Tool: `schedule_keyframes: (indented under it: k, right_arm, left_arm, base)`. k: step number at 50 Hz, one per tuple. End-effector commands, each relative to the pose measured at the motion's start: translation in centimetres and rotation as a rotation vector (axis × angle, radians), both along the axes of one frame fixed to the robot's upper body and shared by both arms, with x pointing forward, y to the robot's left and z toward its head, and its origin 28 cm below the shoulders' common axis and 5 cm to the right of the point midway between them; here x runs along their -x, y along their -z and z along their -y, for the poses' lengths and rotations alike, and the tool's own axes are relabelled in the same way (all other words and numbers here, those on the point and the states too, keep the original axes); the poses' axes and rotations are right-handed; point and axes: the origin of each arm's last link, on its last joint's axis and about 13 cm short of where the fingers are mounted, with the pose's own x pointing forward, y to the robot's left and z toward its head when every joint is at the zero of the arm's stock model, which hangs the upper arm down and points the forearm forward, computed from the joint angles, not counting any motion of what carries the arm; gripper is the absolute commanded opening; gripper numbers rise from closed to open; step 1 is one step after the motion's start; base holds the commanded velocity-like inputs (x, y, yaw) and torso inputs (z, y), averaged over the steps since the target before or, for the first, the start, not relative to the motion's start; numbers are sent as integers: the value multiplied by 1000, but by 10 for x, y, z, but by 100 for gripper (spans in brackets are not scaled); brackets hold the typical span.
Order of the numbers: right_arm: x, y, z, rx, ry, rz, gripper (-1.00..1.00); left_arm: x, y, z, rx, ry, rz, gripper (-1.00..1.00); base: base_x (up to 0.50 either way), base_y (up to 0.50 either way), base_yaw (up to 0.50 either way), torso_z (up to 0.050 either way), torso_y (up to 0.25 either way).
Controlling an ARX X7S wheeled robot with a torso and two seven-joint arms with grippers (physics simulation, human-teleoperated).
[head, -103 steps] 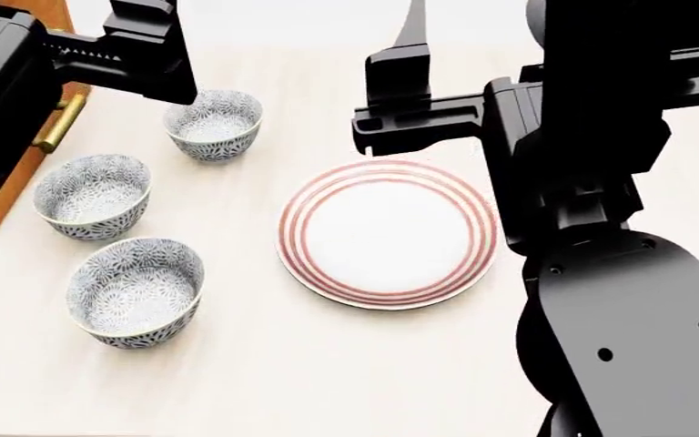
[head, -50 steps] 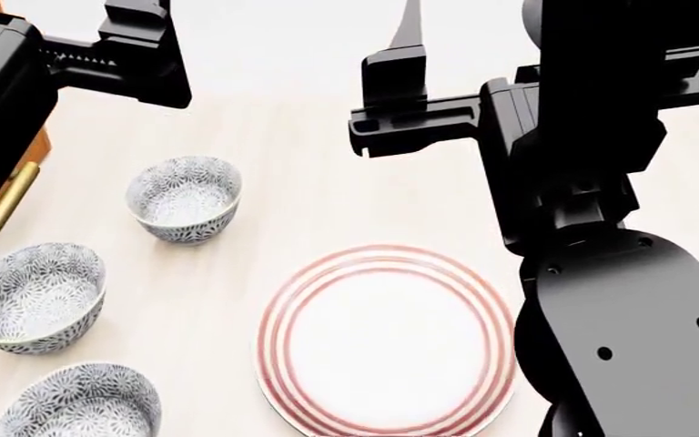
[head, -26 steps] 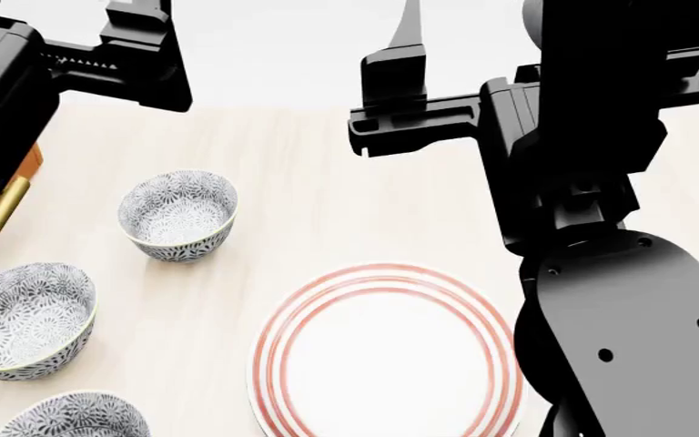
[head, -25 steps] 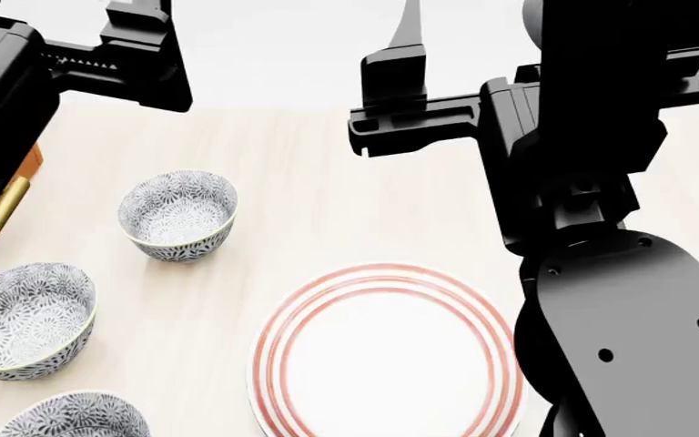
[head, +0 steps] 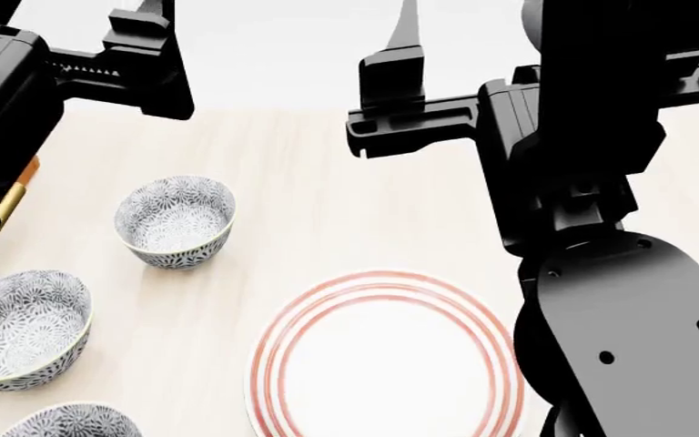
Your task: Put the bowl at the front on the plate.
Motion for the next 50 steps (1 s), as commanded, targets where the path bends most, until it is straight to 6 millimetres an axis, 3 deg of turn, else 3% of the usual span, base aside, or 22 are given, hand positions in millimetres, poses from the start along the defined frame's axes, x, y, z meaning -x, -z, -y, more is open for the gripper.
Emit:
schedule_keyframes:
  k: [1, 18, 50]
  right_arm:
    - [0, 1, 0, 5, -2, 2, 100]
    - [0, 4, 3, 0, 10, -1, 100]
    - [0, 4, 5, 0, 15, 1, 100]
  left_arm:
    - [-1, 1, -1, 26, 5, -103, 100]
    - [2, -2, -2, 65, 11, -264, 100]
    - [2, 21, 1, 86, 57, -511, 100]
  base:
    - [0, 0, 0, 0, 0]
    - [0, 0, 0, 0, 0]
    - [0, 0, 0, 0, 0]
